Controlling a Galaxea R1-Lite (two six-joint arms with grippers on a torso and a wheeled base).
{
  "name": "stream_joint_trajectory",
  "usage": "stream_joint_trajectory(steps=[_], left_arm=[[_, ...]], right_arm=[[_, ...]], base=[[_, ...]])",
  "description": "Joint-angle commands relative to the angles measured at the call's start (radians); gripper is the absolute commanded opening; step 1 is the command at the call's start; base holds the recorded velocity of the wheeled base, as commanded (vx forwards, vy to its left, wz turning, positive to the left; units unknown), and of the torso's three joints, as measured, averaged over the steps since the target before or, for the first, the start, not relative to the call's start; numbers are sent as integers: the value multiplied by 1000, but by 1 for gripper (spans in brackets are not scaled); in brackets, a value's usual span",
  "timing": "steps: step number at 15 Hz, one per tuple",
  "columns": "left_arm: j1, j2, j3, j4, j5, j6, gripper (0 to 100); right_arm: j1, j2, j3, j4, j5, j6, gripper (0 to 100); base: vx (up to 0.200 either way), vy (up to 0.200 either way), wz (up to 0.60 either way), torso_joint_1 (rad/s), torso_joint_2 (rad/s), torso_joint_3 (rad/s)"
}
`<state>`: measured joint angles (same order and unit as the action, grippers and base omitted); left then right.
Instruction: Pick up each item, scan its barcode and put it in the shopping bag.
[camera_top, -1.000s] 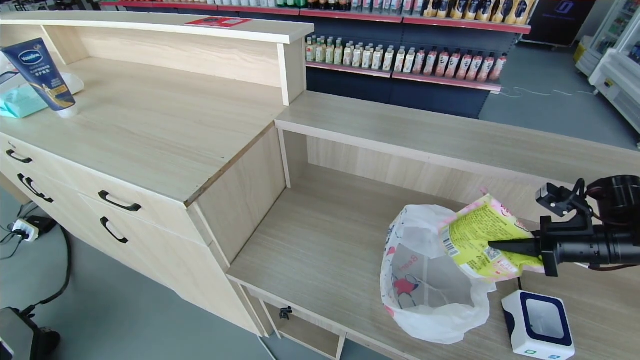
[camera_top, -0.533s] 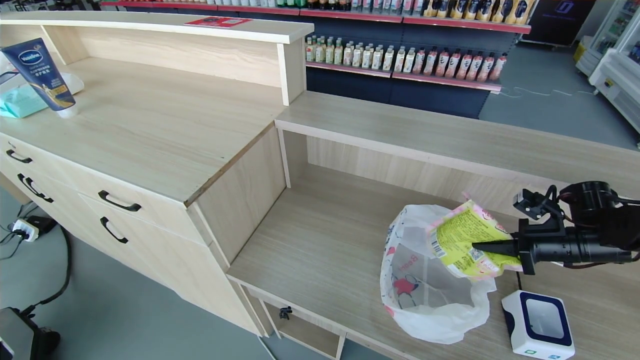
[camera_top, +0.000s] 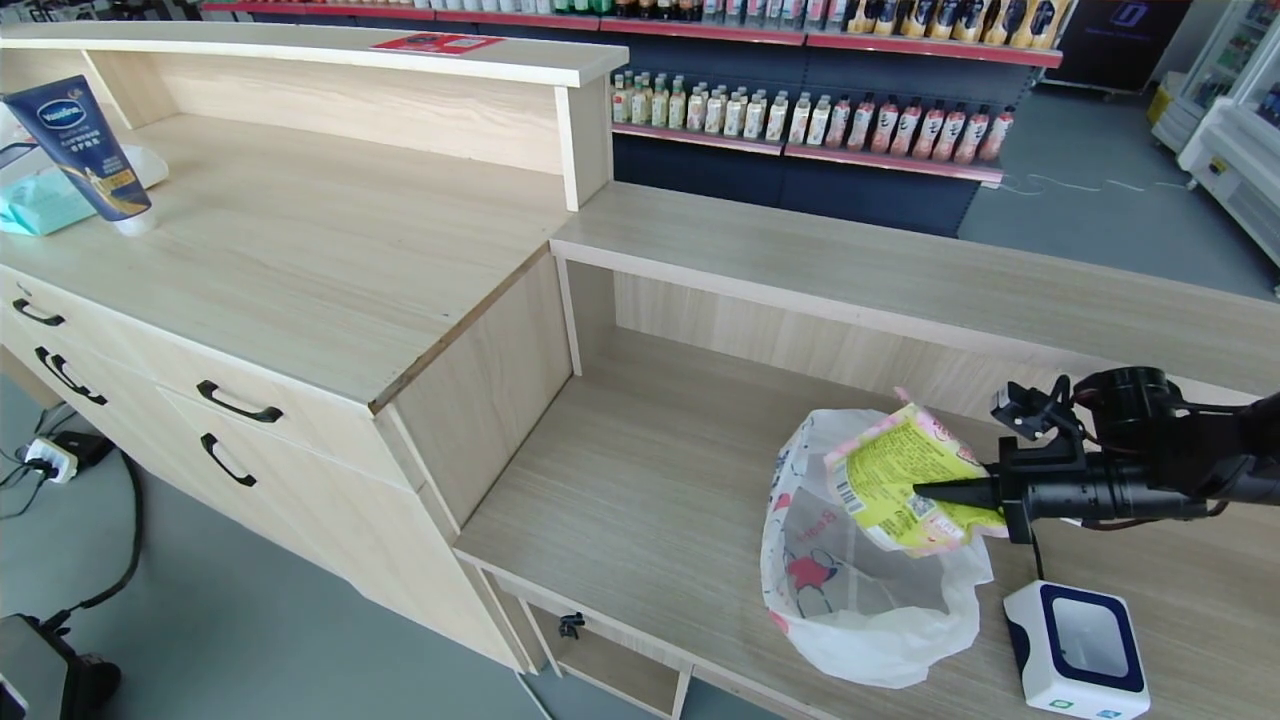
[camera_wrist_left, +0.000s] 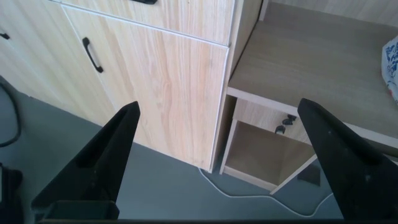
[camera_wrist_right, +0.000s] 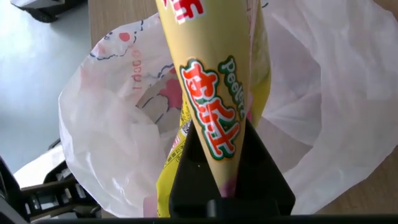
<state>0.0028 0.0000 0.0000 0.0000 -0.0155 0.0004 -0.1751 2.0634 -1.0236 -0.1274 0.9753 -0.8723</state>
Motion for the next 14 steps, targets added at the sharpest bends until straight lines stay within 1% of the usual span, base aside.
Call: stream_joint_trajectory(steps=[1, 4, 12, 14], left_arm=[[0, 0, 0, 0, 0, 0, 100], [0, 0, 0, 0, 0, 0, 100], [0, 0, 0, 0, 0, 0, 100], [0, 0, 0, 0, 0, 0, 100]], right_arm=[[11, 32, -21, 0, 0, -2, 0], [14, 81, -49, -26, -4, -4, 0], [14, 132, -78, -27, -35, -7, 0], [14, 133, -81, -26, -78, -7, 0]], base=[[0, 0, 0, 0, 0, 0], [0, 0, 0, 0, 0, 0], [0, 0, 0, 0, 0, 0], [0, 0, 0, 0, 0, 0]])
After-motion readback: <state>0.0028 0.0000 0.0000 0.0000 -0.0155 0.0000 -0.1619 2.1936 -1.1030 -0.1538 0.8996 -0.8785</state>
